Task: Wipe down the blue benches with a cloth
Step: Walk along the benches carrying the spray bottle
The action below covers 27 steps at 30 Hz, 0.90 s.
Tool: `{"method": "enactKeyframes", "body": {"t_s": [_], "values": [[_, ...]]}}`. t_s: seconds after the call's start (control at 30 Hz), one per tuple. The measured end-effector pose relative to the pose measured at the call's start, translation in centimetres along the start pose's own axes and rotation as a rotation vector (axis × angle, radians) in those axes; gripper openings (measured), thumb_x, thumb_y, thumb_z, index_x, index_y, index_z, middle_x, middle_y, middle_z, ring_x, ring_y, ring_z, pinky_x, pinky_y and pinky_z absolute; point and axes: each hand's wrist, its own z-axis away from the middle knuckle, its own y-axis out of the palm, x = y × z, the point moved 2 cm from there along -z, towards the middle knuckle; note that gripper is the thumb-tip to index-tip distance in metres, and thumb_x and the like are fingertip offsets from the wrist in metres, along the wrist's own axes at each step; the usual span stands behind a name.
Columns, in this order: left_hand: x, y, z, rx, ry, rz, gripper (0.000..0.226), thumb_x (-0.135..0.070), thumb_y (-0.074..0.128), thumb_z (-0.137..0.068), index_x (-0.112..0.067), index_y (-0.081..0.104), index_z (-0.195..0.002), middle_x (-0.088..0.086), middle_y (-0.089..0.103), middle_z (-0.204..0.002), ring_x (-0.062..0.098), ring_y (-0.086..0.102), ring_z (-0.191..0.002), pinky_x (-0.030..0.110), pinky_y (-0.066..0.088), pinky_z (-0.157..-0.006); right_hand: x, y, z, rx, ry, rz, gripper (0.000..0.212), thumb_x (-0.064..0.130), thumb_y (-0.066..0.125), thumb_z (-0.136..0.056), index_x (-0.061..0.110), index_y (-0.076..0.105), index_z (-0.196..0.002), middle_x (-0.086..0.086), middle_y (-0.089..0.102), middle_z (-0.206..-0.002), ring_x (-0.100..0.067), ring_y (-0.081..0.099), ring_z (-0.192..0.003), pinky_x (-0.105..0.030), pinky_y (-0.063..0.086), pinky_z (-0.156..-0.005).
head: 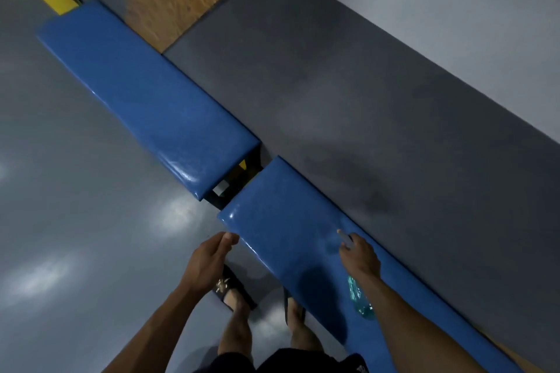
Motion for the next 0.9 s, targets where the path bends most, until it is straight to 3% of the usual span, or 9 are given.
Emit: {"method": "enactKeyframes", "body": {"t_s": [0.2, 0.37, 0.47, 0.63, 0.77, 0.9], "values": [[1.4, -5.6, -2.0, 0.015, 0.007, 0.013, 0.052, -0.057, 0.031, -0.092, -0.025, 0.068, -0.111, -0.008, 0.069, -0.111, 0.009, 0.063, -0.103, 0.038, 0.050, -0.095, 5.8, 5.1, 4.3, 0.110, -0.097, -0.035, 0.006, 0.024, 0.053, -0.088, 0.027, 0.050, -0.086, -0.002, 0.065, -0.096, -0.024, 0.061, -0.083, -0.033, 0.048, -0.070], [2.8, -10.7, -3.2, -0.026, 0.022, 0.043, 0.050, -0.053, 0.033, -0.094, -0.023, 0.070, -0.108, -0.007, 0.070, -0.108, 0.006, 0.064, -0.099, 0.033, 0.050, -0.090, 11.4, 10.8, 8.1, 0.194, -0.112, 0.034, 0.009, 0.028, 0.055, -0.085, 0.026, 0.052, -0.093, 0.000, 0.063, -0.109, -0.027, 0.060, -0.101, -0.032, 0.045, -0.079], [4.2, -13.6, -3.6, -0.044, 0.022, 0.057, 0.048, -0.053, 0.033, -0.095, -0.023, 0.070, -0.107, -0.007, 0.070, -0.107, 0.004, 0.064, -0.097, 0.029, 0.049, -0.085, 14.7, 13.1, 9.4, 0.182, -0.128, 0.046, 0.009, 0.031, 0.054, -0.087, 0.024, 0.051, -0.090, -0.001, 0.064, -0.108, -0.027, 0.060, -0.102, -0.034, 0.045, -0.081], [5.3, -15.1, -4.0, -0.046, 0.018, 0.052, 0.047, -0.054, 0.033, -0.096, -0.027, 0.069, -0.108, -0.010, 0.070, -0.108, 0.006, 0.064, -0.099, 0.033, 0.050, -0.088, 16.9, 12.0, 7.8, 0.103, -0.090, -0.049, 0.014, 0.024, 0.056, -0.086, 0.019, 0.056, -0.099, -0.006, 0.064, -0.106, -0.031, 0.059, -0.100, -0.036, 0.045, -0.077], [5.4, -15.8, -4.6, -0.037, 0.012, 0.047, 0.047, -0.053, 0.033, -0.097, -0.026, 0.069, -0.108, -0.010, 0.070, -0.107, 0.007, 0.065, -0.098, 0.037, 0.051, -0.090, 17.7, 8.8, 4.6, 0.007, 0.012, -0.169, 0.010, 0.019, 0.055, -0.086, 0.017, 0.057, -0.096, -0.009, 0.066, -0.102, -0.031, 0.060, -0.091, -0.032, 0.042, -0.067], [4.4, -15.9, -5.4, -0.029, 0.030, 0.023, 0.046, -0.048, 0.032, -0.099, -0.023, 0.070, -0.109, -0.011, 0.070, -0.106, 0.006, 0.064, -0.097, 0.036, 0.052, -0.090, 17.0, 5.7, 1.3, -0.055, 0.089, -0.148, 0.018, 0.017, 0.050, -0.088, 0.014, 0.060, -0.103, -0.012, 0.065, -0.110, -0.032, 0.061, -0.097, -0.031, 0.039, -0.070]]}}
